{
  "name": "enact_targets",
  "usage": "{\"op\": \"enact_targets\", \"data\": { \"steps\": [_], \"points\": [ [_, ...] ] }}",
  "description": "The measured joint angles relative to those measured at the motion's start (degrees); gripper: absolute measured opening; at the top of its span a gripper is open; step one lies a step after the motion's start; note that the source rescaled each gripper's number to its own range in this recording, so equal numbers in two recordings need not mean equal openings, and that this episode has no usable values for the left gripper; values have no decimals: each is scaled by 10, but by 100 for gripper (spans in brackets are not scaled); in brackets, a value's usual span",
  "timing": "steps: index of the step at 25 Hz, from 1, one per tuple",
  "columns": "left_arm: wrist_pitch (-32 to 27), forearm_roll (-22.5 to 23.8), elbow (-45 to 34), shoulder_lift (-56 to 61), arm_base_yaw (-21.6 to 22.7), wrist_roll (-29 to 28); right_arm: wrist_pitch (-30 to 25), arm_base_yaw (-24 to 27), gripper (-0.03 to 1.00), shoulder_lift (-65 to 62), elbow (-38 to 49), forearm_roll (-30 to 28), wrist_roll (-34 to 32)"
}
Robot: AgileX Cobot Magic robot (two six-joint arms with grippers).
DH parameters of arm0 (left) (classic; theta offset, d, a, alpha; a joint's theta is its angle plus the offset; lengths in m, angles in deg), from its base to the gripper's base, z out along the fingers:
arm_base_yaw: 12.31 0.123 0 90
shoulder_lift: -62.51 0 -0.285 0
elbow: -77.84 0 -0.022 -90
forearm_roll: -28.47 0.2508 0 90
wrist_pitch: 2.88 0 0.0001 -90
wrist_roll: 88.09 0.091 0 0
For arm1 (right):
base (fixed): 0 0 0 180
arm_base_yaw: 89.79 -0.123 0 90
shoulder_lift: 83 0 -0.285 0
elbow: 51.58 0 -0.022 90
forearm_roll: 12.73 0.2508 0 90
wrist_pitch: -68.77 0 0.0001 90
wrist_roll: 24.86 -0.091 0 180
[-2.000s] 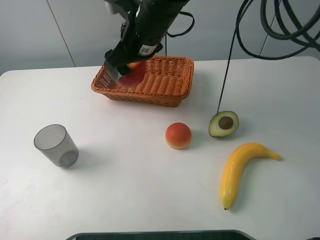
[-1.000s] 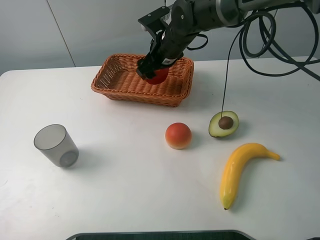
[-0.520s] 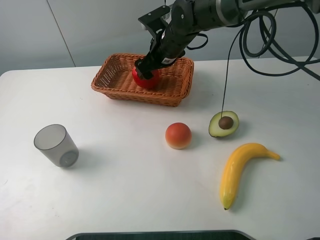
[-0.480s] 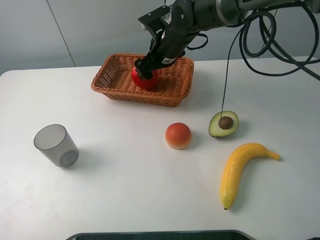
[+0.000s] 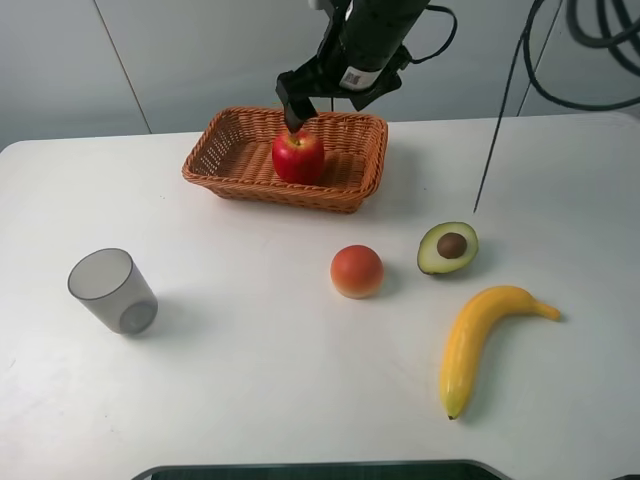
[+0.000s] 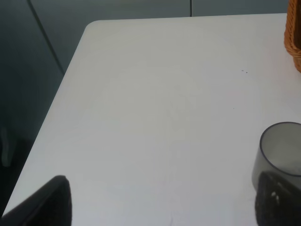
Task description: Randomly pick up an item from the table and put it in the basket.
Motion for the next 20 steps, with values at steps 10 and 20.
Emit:
{"op": "enact_targets", "data": {
  "steps": [10, 20],
  "points": [
    [0, 0, 0, 0, 0, 0, -52, 103, 100, -158, 212, -36, -99],
    [0, 0, 0, 0, 0, 0, -30, 209, 100, -390, 420, -40, -94]
  ]
}}
